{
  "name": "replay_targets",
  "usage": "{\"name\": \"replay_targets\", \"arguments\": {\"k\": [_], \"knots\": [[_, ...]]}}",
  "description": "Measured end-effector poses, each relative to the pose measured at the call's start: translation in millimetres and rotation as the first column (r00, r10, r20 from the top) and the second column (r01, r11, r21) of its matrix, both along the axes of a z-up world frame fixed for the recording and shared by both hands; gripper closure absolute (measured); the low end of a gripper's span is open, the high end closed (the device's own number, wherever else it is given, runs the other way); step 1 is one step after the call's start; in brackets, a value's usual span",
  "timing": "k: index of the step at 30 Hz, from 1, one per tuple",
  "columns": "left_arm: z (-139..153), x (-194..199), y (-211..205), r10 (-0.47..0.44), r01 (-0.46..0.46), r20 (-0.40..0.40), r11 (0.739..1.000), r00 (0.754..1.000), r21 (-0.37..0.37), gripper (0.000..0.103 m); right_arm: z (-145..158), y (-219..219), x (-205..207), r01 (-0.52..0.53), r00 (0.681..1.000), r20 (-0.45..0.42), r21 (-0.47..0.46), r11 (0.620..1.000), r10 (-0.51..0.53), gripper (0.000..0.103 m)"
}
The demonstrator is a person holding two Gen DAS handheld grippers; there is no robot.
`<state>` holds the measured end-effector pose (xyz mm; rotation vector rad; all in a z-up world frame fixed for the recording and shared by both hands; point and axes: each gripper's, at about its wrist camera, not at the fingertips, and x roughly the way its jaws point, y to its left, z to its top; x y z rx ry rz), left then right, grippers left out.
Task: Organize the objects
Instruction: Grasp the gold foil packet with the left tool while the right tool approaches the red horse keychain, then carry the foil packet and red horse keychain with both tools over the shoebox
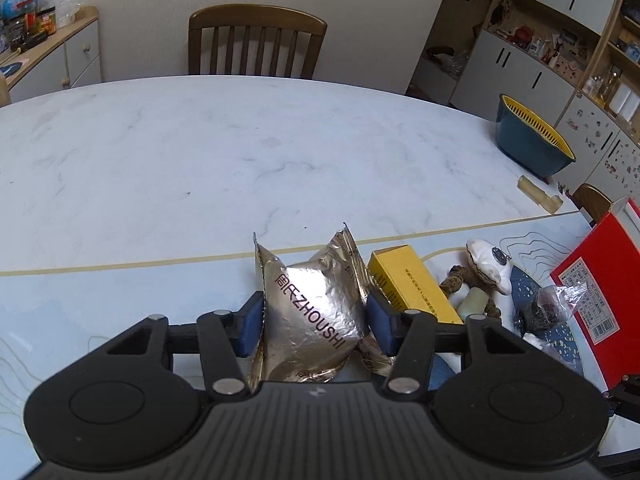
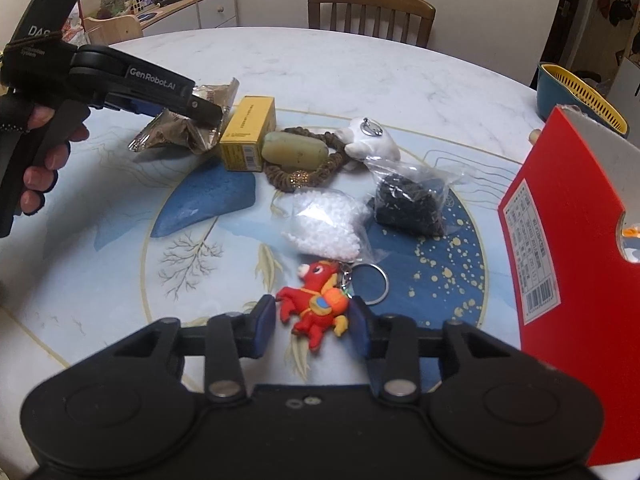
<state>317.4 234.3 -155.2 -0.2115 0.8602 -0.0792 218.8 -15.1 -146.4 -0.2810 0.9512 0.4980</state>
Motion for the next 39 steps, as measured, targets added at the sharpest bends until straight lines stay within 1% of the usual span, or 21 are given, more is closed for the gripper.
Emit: {"name": "replay_targets", "arguments": {"k": [5, 14, 20, 26, 27, 31, 33, 35, 39], "knots": [[5, -12, 3, 0.017, -0.017, -0.010, 1.000, 1.000, -0.011, 0.051, 3, -2, -5, -0.006, 1.000, 0.012, 0.002, 1.000, 0.006, 0.066], [22, -44, -2, 0.021, -0.022, -0.038, 0.999, 0.999, -0.040, 0.051, 25, -13, -22, -0.006, 1.000, 0.021, 0.061, 0.998, 0.005, 0.066], [44, -65, -19, -0.018, 0.017, -0.026, 0.998, 1.000, -0.057, 0.051, 50, -26, -35, -0.014, 0.999, 0.043, 0.112, 0.994, 0.010, 0.067], [74, -86, -46, -0.065, 0.065, -0.001, 0.995, 0.998, -0.072, 0.051, 79, -44, -50, -0.028, 0.997, 0.076, 0.157, 0.987, 0.016, 0.067], [79, -88, -51, -0.074, 0.074, 0.003, 0.994, 0.997, -0.076, 0.051, 84, -47, -52, -0.028, 0.996, 0.084, 0.162, 0.986, 0.015, 0.069], [97, -96, -72, -0.114, 0.116, 0.032, 0.989, 0.993, -0.088, 0.051, 100, -61, -60, -0.018, 0.993, 0.121, 0.188, 0.982, -0.005, 0.069], [104, -97, -82, -0.133, 0.136, 0.039, 0.986, 0.990, -0.092, 0.051, 102, -67, -60, -0.010, 0.992, 0.127, 0.190, 0.982, -0.014, 0.069], [111, -99, -94, -0.154, 0.158, 0.049, 0.984, 0.987, -0.088, 0.051, 105, -75, -61, -0.005, 0.991, 0.130, 0.203, 0.979, -0.022, 0.069], [123, -100, -116, -0.190, 0.196, 0.075, 0.977, 0.979, -0.079, 0.051, 120, -94, -64, 0.000, 0.986, 0.164, 0.231, 0.973, -0.040, 0.069]]}}
